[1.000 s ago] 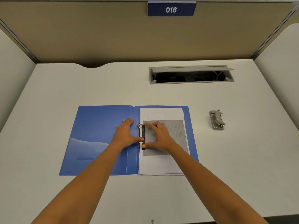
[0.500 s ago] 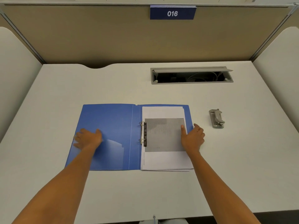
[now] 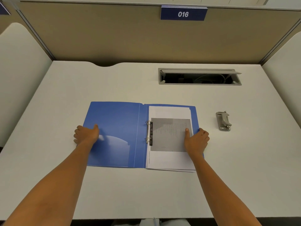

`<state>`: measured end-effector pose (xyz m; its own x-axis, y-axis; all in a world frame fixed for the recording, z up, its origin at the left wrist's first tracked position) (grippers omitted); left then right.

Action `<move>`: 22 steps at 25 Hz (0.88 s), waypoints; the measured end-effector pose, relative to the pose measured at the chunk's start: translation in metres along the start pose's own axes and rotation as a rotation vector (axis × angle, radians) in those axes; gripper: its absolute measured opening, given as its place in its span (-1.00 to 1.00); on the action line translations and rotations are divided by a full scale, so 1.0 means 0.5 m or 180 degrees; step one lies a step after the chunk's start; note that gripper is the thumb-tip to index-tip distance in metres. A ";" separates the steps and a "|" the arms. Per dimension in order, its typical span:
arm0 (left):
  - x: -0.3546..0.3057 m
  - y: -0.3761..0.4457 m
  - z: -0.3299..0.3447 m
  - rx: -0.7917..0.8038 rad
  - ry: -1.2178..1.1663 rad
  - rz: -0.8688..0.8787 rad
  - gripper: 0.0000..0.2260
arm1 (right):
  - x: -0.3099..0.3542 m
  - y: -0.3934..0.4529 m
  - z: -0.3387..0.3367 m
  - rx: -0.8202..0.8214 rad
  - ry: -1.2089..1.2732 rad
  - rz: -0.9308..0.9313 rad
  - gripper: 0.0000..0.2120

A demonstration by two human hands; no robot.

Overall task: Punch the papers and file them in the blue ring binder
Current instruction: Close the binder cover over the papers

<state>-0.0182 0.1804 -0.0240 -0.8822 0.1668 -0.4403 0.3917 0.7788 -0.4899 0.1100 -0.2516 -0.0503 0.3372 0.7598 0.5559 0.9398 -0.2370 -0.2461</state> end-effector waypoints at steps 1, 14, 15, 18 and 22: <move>0.000 -0.002 -0.003 -0.0023 -0.0117 -0.0040 -0.34 | 0.001 0.000 0.002 0.0032 -0.0034 0.0010 -0.38; -0.078 -0.076 -0.060 -0.0632 -0.0460 -0.0148 -0.53 | 0.021 0.003 0.013 0.0213 -0.0365 0.0222 -0.29; -0.089 -0.084 -0.068 -0.0658 -0.0433 -0.0067 -0.54 | 0.022 0.004 0.013 0.0233 -0.0353 0.0242 -0.29; -0.134 -0.104 -0.103 -0.0680 -0.0261 0.0267 -0.52 | 0.024 0.010 0.012 0.0288 -0.0327 0.0278 -0.27; -0.198 -0.138 -0.156 -0.0596 -0.0174 0.0681 -0.66 | 0.019 0.011 0.013 0.0310 -0.0272 0.0272 -0.28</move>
<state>0.0219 0.1575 0.1121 -0.7674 0.3104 -0.5610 0.5079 0.8284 -0.2364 0.1181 -0.2415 -0.0516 0.4060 0.7891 0.4611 0.8966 -0.2463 -0.3679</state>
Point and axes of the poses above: each hand's wrist, its own y-axis towards the middle knuckle, its own z-axis out of the palm, x = y × z, the point moved 4 cm from there along y, towards the middle knuckle, and after that the axes turned 11 degrees about x, right-handed, at the moved point
